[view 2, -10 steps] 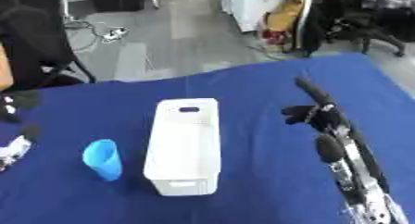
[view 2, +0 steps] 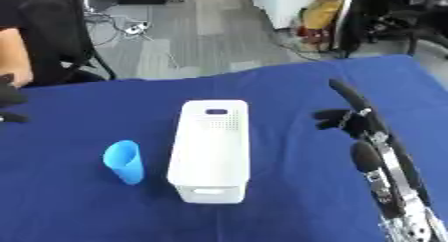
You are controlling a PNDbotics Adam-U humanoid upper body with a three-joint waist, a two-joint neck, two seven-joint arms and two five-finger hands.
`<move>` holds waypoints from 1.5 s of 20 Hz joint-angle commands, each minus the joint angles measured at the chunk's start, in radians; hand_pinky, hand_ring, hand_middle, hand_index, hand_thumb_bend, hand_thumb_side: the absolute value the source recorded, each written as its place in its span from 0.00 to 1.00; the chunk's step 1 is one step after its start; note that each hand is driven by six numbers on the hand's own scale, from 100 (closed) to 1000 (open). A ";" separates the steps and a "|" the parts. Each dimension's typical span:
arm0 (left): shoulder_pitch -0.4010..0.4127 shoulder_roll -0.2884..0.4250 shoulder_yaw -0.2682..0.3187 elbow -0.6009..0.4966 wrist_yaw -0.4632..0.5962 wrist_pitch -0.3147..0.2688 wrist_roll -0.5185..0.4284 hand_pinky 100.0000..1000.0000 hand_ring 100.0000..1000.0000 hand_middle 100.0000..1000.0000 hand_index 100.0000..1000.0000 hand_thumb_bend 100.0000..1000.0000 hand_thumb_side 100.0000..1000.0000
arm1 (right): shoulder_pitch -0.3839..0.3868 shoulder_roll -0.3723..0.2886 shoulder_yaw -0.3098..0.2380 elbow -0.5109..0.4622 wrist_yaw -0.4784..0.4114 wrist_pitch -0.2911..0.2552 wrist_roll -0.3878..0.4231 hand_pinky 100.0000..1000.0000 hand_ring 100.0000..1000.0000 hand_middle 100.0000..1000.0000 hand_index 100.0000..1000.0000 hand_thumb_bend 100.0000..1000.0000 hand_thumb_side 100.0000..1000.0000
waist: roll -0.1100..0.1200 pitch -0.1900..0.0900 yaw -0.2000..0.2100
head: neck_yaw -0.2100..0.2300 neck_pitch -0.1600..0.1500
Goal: Pick up objects on the table and place them in the box.
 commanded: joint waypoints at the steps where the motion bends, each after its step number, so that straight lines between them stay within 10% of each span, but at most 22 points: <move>1: -0.002 0.010 0.011 -0.017 0.021 -0.004 0.003 0.66 0.81 0.96 0.90 1.00 0.82 | -0.002 -0.012 -0.007 -0.016 0.001 0.000 -0.003 0.64 0.71 0.98 1.00 0.46 1.00 | -0.004 -0.014 0.001 | -0.002 -0.002; 6: -0.017 0.068 0.040 0.000 -0.154 0.042 -0.030 0.73 0.86 0.96 0.94 0.79 0.74 | -0.001 -0.013 -0.009 -0.016 0.002 0.001 -0.005 0.64 0.71 0.98 1.00 0.46 1.00 | -0.001 -0.017 -0.001 | 0.000 0.004; 13: -0.134 0.276 -0.066 0.124 -0.512 0.039 -0.080 0.76 0.85 0.90 0.94 0.89 0.80 | 0.002 -0.019 -0.004 -0.016 0.000 0.002 0.001 0.64 0.71 0.98 1.00 0.46 1.00 | 0.005 -0.022 -0.015 | 0.016 0.002; 23: -0.298 0.301 -0.195 0.265 -0.666 -0.046 -0.092 0.82 0.87 0.90 0.95 1.00 0.80 | 0.003 -0.019 0.001 -0.016 -0.002 0.001 0.008 0.64 0.71 0.98 1.00 0.46 1.00 | 0.003 -0.024 -0.026 | 0.030 0.010; 30: -0.415 0.282 -0.281 0.432 -0.773 -0.126 -0.123 0.83 0.88 0.88 0.96 1.00 0.97 | 0.003 -0.019 0.004 -0.016 -0.006 0.002 0.013 0.64 0.71 0.98 1.00 0.46 1.00 | 0.002 -0.024 -0.031 | 0.036 0.013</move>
